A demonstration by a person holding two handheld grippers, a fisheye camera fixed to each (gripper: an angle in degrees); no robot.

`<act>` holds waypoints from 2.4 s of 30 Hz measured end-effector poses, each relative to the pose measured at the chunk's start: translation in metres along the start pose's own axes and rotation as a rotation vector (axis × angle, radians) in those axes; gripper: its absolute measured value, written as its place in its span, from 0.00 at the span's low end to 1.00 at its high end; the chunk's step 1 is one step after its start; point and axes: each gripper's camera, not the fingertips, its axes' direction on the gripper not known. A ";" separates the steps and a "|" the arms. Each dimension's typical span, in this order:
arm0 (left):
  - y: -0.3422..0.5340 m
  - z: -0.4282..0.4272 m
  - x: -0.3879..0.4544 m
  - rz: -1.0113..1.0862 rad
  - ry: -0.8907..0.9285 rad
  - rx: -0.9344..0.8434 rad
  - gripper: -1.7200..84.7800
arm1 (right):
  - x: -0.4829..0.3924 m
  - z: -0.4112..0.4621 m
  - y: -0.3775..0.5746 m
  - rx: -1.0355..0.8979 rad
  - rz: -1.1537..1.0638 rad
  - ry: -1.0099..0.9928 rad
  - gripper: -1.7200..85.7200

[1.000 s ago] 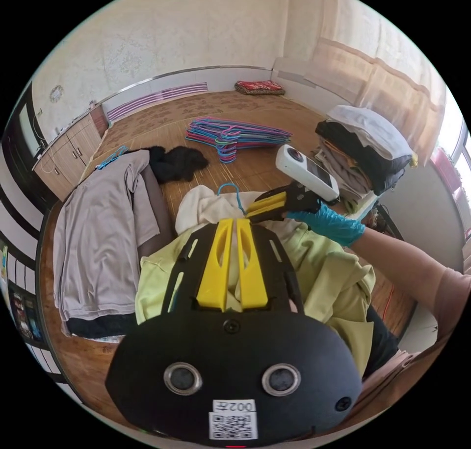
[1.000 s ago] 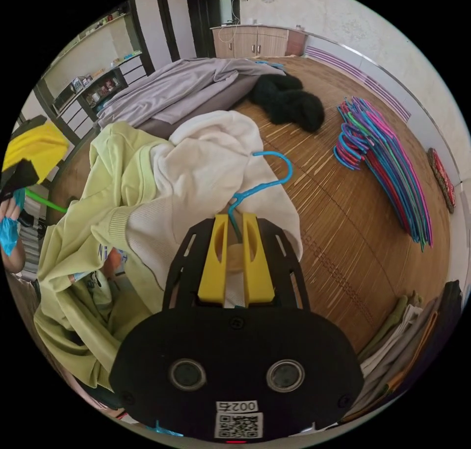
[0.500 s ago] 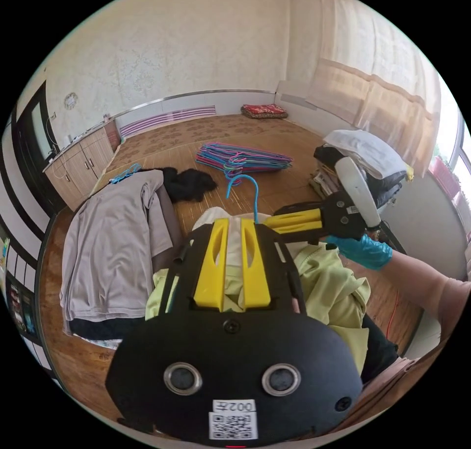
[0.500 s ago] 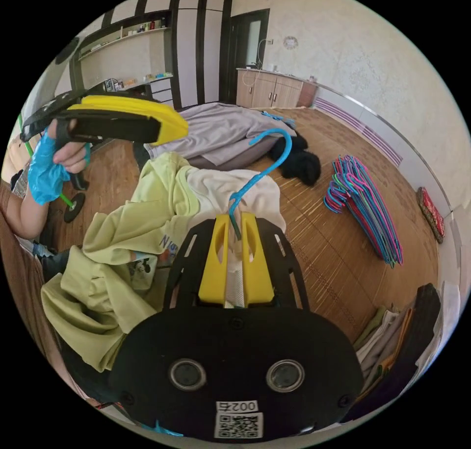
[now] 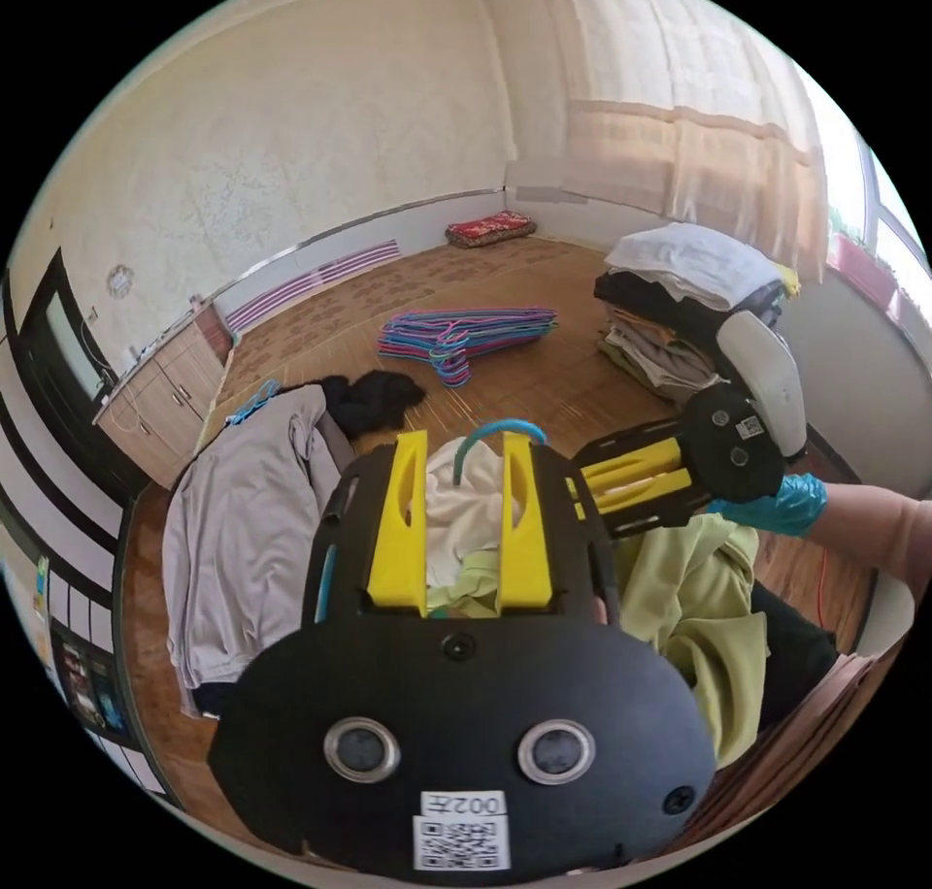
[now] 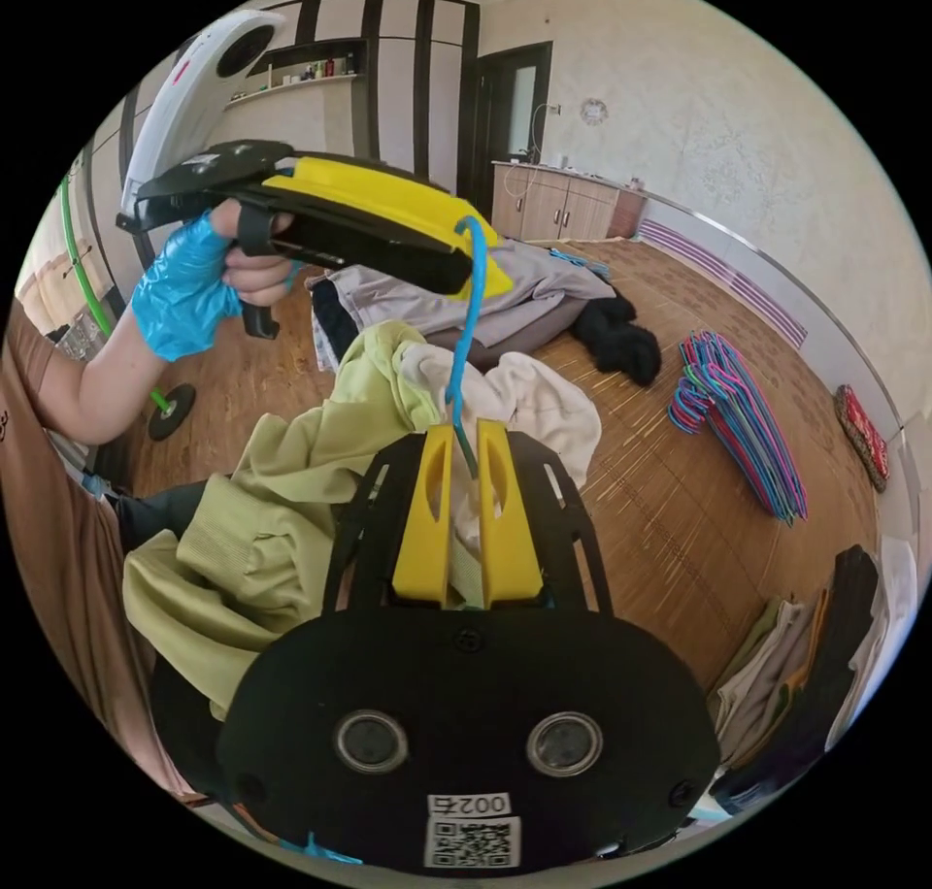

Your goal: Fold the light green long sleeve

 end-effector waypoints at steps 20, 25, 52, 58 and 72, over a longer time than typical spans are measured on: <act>0.009 -0.058 0.030 -0.039 -0.104 0.183 0.07 | -0.062 -0.076 0.011 0.052 -0.025 0.434 0.09; 0.002 -0.078 0.033 -0.076 -0.118 0.215 0.07 | -0.059 -0.101 -0.001 0.054 -0.065 0.474 0.11; 0.012 -0.017 0.052 -0.078 -0.130 0.013 0.02 | 0.012 -0.106 0.103 -0.087 0.401 0.429 0.06; 0.010 -0.017 0.061 -0.070 -0.144 0.002 0.02 | 0.017 -0.119 0.102 -0.012 0.436 0.309 0.10; 0.017 -0.021 0.066 -0.122 -0.189 0.014 0.03 | 0.036 -0.099 0.105 -0.106 0.407 0.411 0.06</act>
